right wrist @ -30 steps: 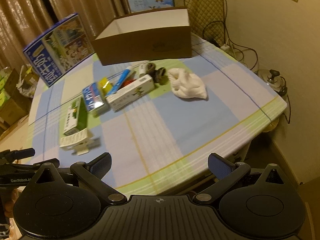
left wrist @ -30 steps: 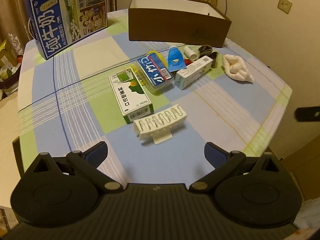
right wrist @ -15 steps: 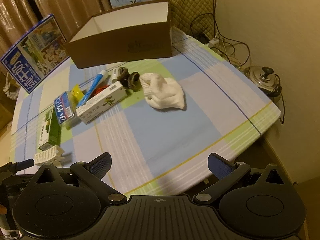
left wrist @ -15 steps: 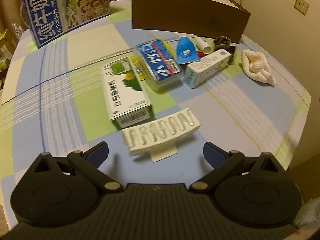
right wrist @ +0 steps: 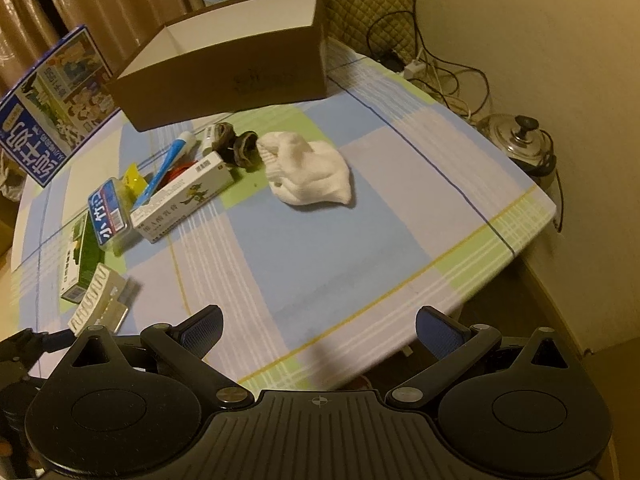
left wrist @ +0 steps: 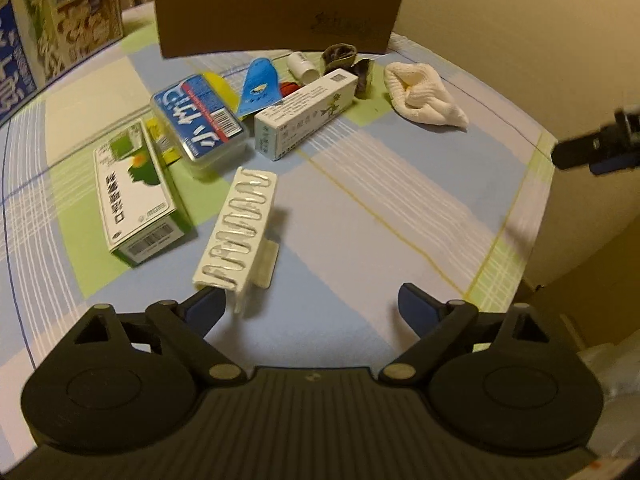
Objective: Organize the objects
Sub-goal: 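Reach the left tool toward the white plastic blister tray and grasp it, then lift the blister tray with the left tool while the right tool grasps the white cloth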
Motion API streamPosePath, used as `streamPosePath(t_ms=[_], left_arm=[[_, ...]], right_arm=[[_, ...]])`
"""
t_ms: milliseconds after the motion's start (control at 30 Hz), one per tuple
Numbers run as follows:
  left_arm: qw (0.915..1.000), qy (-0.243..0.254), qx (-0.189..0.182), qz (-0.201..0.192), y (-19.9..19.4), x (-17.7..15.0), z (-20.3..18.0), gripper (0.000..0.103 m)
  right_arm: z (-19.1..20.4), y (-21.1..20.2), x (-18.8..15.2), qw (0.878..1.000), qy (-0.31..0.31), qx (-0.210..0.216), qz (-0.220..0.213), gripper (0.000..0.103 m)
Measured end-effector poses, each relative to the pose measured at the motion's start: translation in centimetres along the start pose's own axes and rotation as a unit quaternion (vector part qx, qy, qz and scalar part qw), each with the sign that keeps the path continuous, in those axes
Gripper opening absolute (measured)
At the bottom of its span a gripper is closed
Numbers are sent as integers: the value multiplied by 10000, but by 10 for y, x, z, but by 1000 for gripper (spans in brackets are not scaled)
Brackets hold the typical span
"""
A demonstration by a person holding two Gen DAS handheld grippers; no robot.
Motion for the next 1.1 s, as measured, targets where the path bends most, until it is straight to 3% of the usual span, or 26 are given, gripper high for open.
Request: streamPosePath(t_ms=[300, 400, 467, 600, 833, 933, 1100], left_arm=[[9994, 168, 233, 198, -6, 18, 25, 87], [9991, 266, 214, 244, 5, 27, 22, 79], [9989, 281, 212, 317, 16, 31, 21, 67], [9980, 203, 307, 507, 35, 36, 23, 59], [9965, 55, 452, 703, 49, 42, 27, 25], [9961, -62, 538, 697, 48, 45, 28, 23], [9960, -220, 662, 565, 40, 52, 27, 23]], right_arm=[[-15, -2, -2, 9997, 165, -168, 12, 101], [-17, -1, 0, 9997, 167, -178, 15, 101], [-18, 1, 0, 9997, 165, -180, 16, 101], [-23, 4, 2, 9997, 194, -160, 36, 101], [-29, 11, 13, 9998, 198, 25, -55, 99], [-26, 18, 20, 9998, 65, 168, -80, 91], [-19, 37, 37, 9985, -227, 473, -154, 86]])
Point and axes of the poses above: each gripper's, at about its wrist camera, not at the fingertips, and y roughly the way its jaws point, z to its left, x to its top, the point moved 4 cm from there along y, roughly the way its jaws point, and after that the axes turned 7 degrees about -z, right-handed, at the moved point
